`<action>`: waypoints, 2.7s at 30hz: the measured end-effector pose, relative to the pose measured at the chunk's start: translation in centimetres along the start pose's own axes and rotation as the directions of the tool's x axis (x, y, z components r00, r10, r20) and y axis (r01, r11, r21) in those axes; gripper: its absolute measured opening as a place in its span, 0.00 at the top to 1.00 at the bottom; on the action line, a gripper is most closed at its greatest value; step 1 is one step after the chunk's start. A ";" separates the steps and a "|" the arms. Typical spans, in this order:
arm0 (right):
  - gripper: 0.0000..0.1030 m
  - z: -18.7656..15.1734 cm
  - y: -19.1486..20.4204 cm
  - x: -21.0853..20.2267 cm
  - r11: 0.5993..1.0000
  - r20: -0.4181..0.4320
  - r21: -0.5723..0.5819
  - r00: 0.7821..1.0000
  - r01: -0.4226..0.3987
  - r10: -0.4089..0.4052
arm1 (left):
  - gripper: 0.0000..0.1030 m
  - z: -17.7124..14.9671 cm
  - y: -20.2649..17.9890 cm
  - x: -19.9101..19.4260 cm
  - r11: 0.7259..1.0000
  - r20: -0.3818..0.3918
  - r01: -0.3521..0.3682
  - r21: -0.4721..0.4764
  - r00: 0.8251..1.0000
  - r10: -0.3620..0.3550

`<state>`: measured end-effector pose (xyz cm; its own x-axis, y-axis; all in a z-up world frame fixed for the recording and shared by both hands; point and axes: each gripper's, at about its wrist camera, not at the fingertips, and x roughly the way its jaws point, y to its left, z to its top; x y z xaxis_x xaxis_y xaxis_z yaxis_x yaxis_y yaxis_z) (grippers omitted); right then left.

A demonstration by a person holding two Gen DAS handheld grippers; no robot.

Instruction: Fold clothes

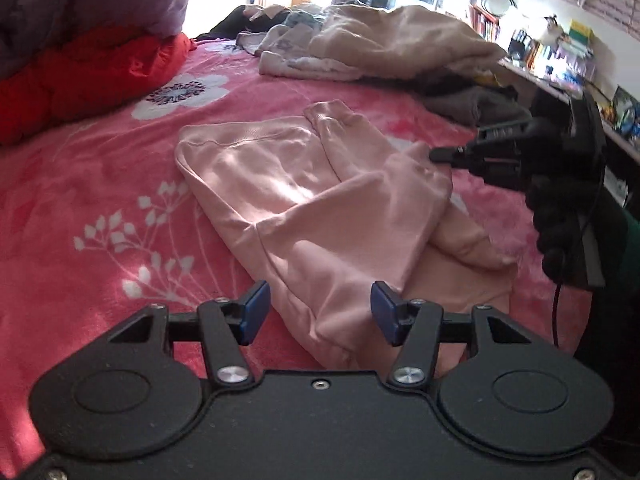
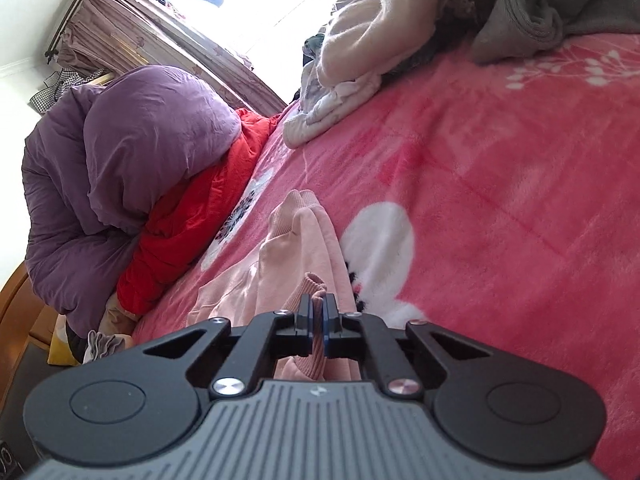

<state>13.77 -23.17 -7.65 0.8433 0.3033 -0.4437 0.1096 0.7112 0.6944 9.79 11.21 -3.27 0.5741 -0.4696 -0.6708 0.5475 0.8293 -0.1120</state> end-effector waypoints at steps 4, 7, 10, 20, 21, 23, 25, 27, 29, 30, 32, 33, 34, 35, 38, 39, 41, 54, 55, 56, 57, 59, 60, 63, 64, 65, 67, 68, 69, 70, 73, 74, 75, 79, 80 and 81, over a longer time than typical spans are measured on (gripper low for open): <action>0.94 0.0 0.6 -0.8 1.000 0.020 -0.004 1.000 -0.004 0.004 | 0.46 -0.5 -1.3 -0.3 0.998 -0.007 -0.032 0.046 0.999 0.033; 0.94 0.2 1.6 -1.5 1.000 0.034 -0.017 0.999 -0.023 0.024 | 0.45 -1.1 -2.1 -0.8 0.998 -0.003 -0.030 0.063 1.000 0.030; 0.94 0.5 2.9 -2.3 0.998 0.046 -0.052 0.998 -0.036 0.038 | 0.45 -1.7 -2.9 -1.2 0.992 0.040 -0.093 0.090 0.995 0.090; 0.95 0.5 3.7 -7.0 0.997 0.112 -0.055 0.992 -0.061 0.066 | 0.87 -3.5 -4.7 0.5 0.929 0.047 -0.192 0.317 0.981 0.187; 0.95 0.3 3.5 -7.4 0.997 0.110 -0.059 0.992 -0.054 0.060 | 0.87 -3.7 -4.8 0.5 0.924 0.045 -0.191 0.332 0.981 0.186; 0.95 0.0 2.8 -7.9 0.997 0.108 -0.072 0.994 -0.027 0.035 | 0.87 -3.9 -5.0 0.5 0.914 0.042 -0.187 0.360 0.982 0.184; 0.95 -0.3 1.9 -8.3 0.999 0.107 -0.052 0.994 -0.009 0.014 | 0.87 -3.9 -5.2 0.3 0.908 0.046 -0.173 0.380 0.985 0.169; 0.95 -0.5 1.1 -8.6 0.999 0.110 -0.036 0.994 0.010 -0.006 | 0.87 -3.8 -5.2 0.0 0.907 0.054 -0.165 0.388 0.986 0.157; 0.95 -0.7 0.4 -8.8 0.999 0.110 -0.024 0.994 0.027 -0.024 | 0.87 -3.6 -5.2 0.0 0.910 0.061 -0.157 0.384 0.988 0.145; 0.95 -0.8 0.2 -8.9 0.999 0.114 -0.024 0.993 0.035 -0.032 | 0.87 -3.6 -5.3 0.1 0.909 0.059 -0.153 0.387 0.988 0.141; 0.95 -0.9 -0.1 -9.2 0.999 0.122 -0.022 0.991 0.047 -0.044 | 0.87 -3.7 -5.7 0.3 0.904 0.055 -0.143 0.403 0.990 0.132; 0.95 -1.0 -0.3 -9.4 0.999 0.124 -0.017 0.991 0.050 -0.048 | 0.87 -3.7 -5.8 0.4 0.902 0.054 -0.139 0.408 0.990 0.128; 0.95 -1.0 -0.5 -9.5 0.998 0.124 -0.015 0.991 0.055 -0.052 | 0.87 -3.8 -5.9 0.4 0.901 0.052 -0.132 0.414 0.991 0.122; 0.95 -1.2 -0.6 -9.5 0.998 0.123 -0.019 0.991 0.061 -0.058 | 0.87 -3.8 -6.0 0.4 0.900 0.049 -0.128 0.416 0.992 0.118; 0.95 -1.5 -0.9 -9.6 0.997 0.117 -0.027 0.991 0.073 -0.069 | 0.87 -3.9 -5.9 0.8 0.899 0.035 -0.115 0.422 0.993 0.110; 0.95 -1.6 -1.0 -9.5 0.996 0.115 -0.031 0.990 0.082 -0.078 | 0.87 -4.0 -6.0 1.0 0.898 0.028 -0.108 0.427 0.994 0.106; 0.95 -1.8 -1.2 -9.3 0.995 0.114 -0.032 0.989 0.093 -0.089 | 0.87 -4.2 -6.1 1.4 0.898 0.013 -0.095 0.430 0.995 0.099; 0.94 -1.0 -0.1 -8.2 0.974 0.105 -0.168 0.985 0.150 -0.133 | 0.86 -4.5 -6.4 2.0 0.910 -0.042 0.030 0.414 0.999 -0.014; 0.94 -1.1 -0.5 -7.4 0.971 0.074 -0.177 0.986 0.159 -0.147 | 0.86 -4.2 -5.7 1.5 0.920 -0.042 0.057 0.388 0.998 -0.045; 0.94 -1.3 -0.8 -7.1 0.967 0.068 -0.180 0.983 0.178 -0.169 | 0.85 -3.8 -4.8 0.9 0.931 -0.038 0.085 0.356 0.996 -0.076; 0.94 -1.4 -1.1 -7.0 0.968 0.076 -0.178 0.983 0.179 -0.168 | 0.85 -3.2 -3.4 0.0 0.949 -0.012 0.105 0.298 0.994 -0.106; 0.94 -1.4 -1.5 -7.2 0.975 0.085 -0.161 0.986 0.156 -0.144 | 0.85 -2.1 -0.3 -1.5 0.982 0.068 0.076 0.172 0.994 -0.088; 0.94 -1.4 -1.7 -7.1 0.977 0.085 -0.155 0.987 0.150 -0.138 | 0.85 -1.7 1.2 -1.9 0.993 0.097 0.056 0.105 0.993 -0.066; 0.94 -1.5 -1.8 -6.9 0.976 0.077 -0.160 0.988 0.147 -0.136 | 0.85 -1.4 3.7 -1.6 1.000 0.112 0.012 0.010 0.994 -0.013; 0.94 -1.6 -1.9 -6.8 0.977 0.072 -0.158 0.988 0.145 -0.135 | 0.85 -1.5 3.6 -1.3 1.000 0.100 0.008 0.019 0.995 -0.010; 0.94 -1.7 -2.0 -6.8 0.977 0.069 -0.155 0.988 0.145 -0.136 | 0.85 -1.6 3.2 -0.9 0.999 0.086 0.016 0.035 0.996 -0.019; 0.94 -1.8 -2.3 -6.7 0.978 0.064 -0.149 0.989 0.143 -0.135 | 0.85 -1.8 1.9 -0.4 0.994 0.063 0.063 0.086 0.996 -0.068; 0.94 -1.8 -2.3 -6.6 0.979 0.067 -0.147 0.988 0.144 -0.136 | 0.85 -2.1 1.0 -0.2 0.988 0.049 0.088 0.126 0.994 -0.094; 0.94 -1.8 -2.4 -6.6 0.979 0.070 -0.146 0.988 0.145 -0.136 | 0.85 -2.4 0.0 0.1 0.981 0.033 0.103 0.165 0.993 -0.110; 0.94 -1.7 -2.4 -6.5 0.978 0.072 -0.148 0.988 0.144 -0.135 | 0.85 -2.7 -0.9 0.6 0.971 0.010 0.123 0.203 0.992 -0.128; 0.94 -1.4 -2.4 -6.3 0.980 0.070 -0.150 0.990 0.130 -0.121 | 0.85 -4.3 -3.9 2.3 0.923 -0.071 0.137 0.359 0.990 -0.119; 0.94 -1.3 -2.4 -6.2 0.981 0.067 -0.150 0.991 0.123 -0.114 | 0.85 -4.8 -4.6 2.7 0.909 -0.085 0.131 0.397 0.991 -0.106; 0.94 -1.2 -2.4 -6.1 0.982 0.066 -0.148 0.992 0.117 -0.108 | 0.85 -4.9 -4.7 2.6 0.905 -0.083 0.126 0.405 0.991 -0.101; 0.94 -0.7 -2.5 -5.8 0.986 0.059 -0.141 0.995 0.091 -0.083 | 0.85 -4.0 -2.0 0.0 0.927 -0.056 0.189 0.323 0.982 -0.181; 0.94 -0.7 -2.5 -5.8 0.986 0.055 -0.141 0.995 0.087 -0.080 | 0.85 -3.7 -1.1 -0.8 0.934 -0.037 0.203 0.295 0.979 -0.201; 0.94 -0.7 -2.5 -5.7 0.987 0.051 -0.139 0.996 0.083 -0.076 | 0.85 -3.4 -0.2 -1.4 0.942 -0.006 0.206 0.264 0.977 -0.212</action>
<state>8.32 -26.26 -7.20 0.8581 0.2154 -0.4661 0.1050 0.8150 0.5699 6.81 12.72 -4.76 0.4409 -0.6330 -0.6364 0.7948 0.6047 -0.0507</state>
